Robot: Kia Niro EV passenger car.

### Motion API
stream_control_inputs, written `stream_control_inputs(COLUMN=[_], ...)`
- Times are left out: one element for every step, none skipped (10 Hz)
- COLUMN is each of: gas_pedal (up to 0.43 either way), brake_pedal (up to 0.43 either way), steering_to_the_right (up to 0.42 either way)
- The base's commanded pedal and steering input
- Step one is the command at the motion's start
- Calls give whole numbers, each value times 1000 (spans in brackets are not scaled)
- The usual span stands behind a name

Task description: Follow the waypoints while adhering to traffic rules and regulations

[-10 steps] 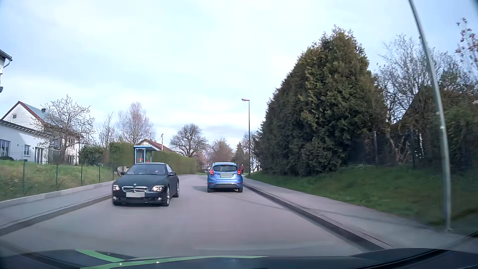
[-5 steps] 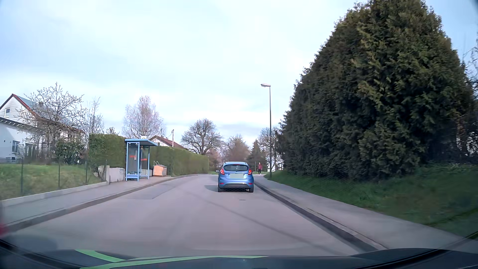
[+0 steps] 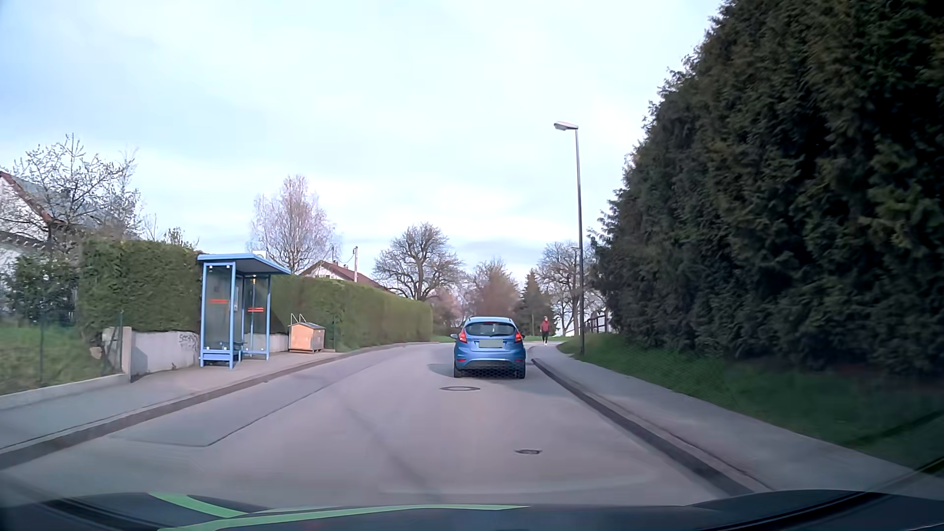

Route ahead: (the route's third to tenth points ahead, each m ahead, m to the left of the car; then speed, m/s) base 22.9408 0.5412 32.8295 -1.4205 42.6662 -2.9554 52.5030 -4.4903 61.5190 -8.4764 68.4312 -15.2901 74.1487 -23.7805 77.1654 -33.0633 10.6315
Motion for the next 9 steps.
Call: stream_control_inputs(gas_pedal=[87,87,79,79,59,39,39,39,20], brake_pedal=[0,0,0,0,0,0,0,0,0], steering_to_the_right=[-19,-17,-15,-9,-6,0,6,9,14])
